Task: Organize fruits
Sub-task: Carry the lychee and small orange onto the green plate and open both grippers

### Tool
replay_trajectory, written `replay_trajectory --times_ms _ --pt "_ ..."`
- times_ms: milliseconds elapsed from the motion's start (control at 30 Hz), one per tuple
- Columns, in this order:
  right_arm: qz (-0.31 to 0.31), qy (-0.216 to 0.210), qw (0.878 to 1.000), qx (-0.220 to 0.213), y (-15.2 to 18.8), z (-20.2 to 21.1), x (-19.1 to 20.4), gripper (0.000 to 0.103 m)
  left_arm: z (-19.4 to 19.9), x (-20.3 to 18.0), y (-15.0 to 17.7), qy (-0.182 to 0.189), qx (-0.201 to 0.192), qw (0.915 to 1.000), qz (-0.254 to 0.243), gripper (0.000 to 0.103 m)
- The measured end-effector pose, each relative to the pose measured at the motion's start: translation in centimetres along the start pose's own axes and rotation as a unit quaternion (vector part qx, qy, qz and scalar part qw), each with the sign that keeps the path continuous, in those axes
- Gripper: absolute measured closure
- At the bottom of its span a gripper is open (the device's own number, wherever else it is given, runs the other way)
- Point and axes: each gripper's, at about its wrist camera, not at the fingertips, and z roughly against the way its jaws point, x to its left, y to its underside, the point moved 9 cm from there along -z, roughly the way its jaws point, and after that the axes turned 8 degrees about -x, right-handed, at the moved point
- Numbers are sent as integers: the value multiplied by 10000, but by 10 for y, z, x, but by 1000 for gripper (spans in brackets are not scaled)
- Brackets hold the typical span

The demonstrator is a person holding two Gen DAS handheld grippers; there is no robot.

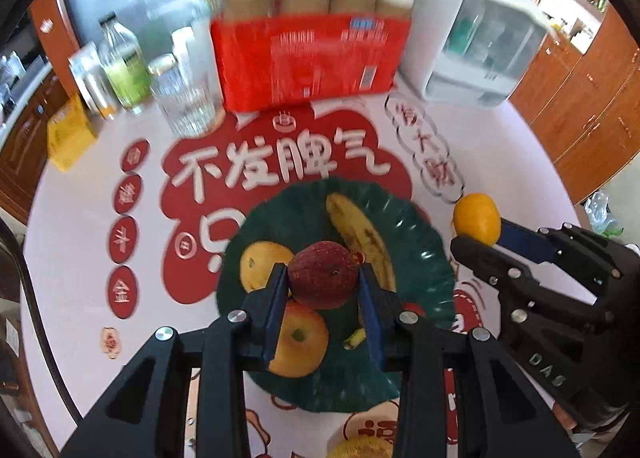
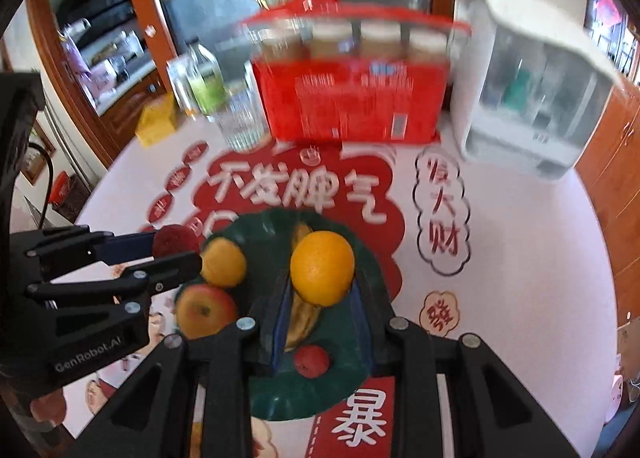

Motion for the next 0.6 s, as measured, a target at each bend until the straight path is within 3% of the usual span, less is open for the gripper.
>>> replay_trajectory --times_ms 267,600 --pt "-26 -10 9982 597 43 -62 -10 74 -53 -1 13 111 354 9993 34 69" --pt "-8 -34 9970 779 59 -83 -13 73 -80 -7 24 90 520 9984 -184 69"
